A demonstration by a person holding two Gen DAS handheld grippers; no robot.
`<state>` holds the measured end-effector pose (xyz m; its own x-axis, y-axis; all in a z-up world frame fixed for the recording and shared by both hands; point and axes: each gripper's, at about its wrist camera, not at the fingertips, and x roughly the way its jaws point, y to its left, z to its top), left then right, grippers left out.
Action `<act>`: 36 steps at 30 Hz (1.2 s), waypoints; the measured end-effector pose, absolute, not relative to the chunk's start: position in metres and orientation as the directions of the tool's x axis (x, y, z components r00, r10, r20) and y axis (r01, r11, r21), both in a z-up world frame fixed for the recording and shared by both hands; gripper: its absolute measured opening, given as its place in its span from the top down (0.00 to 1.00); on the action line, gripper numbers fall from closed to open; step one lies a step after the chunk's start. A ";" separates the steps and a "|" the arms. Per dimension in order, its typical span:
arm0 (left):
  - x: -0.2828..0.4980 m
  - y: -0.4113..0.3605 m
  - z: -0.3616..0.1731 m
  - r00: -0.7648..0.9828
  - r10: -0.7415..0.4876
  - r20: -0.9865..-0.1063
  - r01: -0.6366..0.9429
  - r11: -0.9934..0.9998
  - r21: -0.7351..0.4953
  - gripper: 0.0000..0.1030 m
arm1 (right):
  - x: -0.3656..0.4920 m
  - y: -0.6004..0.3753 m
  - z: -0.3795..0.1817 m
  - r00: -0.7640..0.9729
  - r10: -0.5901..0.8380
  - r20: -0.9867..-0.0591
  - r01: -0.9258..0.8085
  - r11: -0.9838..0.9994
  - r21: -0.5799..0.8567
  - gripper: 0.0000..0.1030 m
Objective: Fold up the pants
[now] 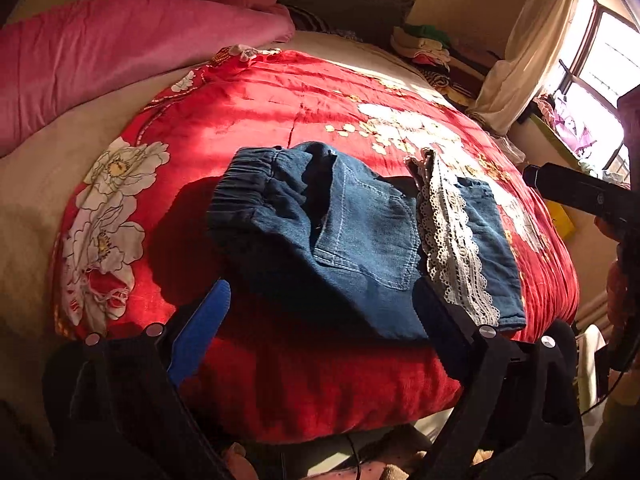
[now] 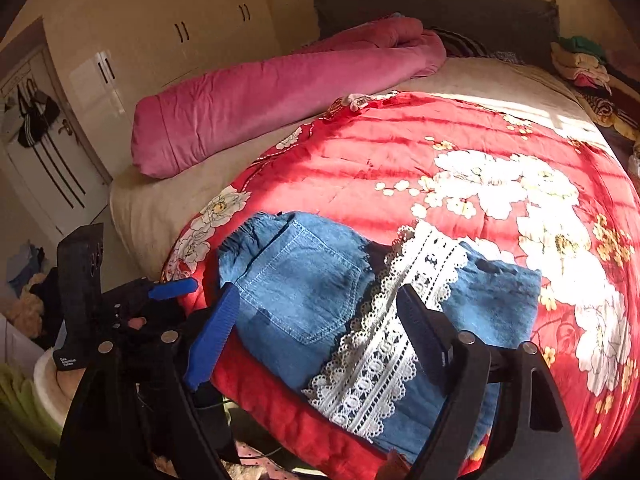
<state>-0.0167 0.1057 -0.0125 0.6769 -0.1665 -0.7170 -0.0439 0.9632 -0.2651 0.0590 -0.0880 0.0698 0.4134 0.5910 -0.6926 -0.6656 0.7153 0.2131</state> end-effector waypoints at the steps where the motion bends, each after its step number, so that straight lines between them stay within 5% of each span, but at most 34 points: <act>1: -0.017 0.110 -0.014 0.677 -0.159 -0.719 -0.055 0.963 -0.264 0.15 | 0.064 -0.080 0.071 0.407 0.590 -0.697 -0.675 0.708 0.206 0.20; 9: -0.010 0.132 -0.026 0.670 -0.153 -0.727 -0.093 0.954 -0.286 0.13 | 0.104 -0.017 0.060 0.325 0.575 -0.751 -0.732 0.656 0.185 0.13; 28: 0.011 0.140 -0.061 0.650 -0.348 -0.676 -0.096 0.845 -0.527 0.14 | 0.169 0.106 -0.026 0.029 0.428 -0.903 -0.825 0.520 0.221 0.12; 29: 0.012 0.140 -0.062 0.649 -0.351 -0.675 -0.097 0.842 -0.531 0.15 | 0.172 0.107 -0.033 -0.002 0.429 -0.903 -0.818 0.518 0.248 0.13; 32: 0.014 0.141 -0.065 0.657 -0.350 -0.668 -0.101 0.837 -0.538 0.18 | 0.175 0.106 -0.048 -0.047 0.457 -0.888 -0.792 0.525 0.313 0.46; 36: 0.016 0.143 -0.067 0.671 -0.353 -0.651 -0.104 0.826 -0.555 0.18 | 0.174 0.086 -0.033 -0.039 0.542 -0.840 -0.776 0.513 0.367 0.61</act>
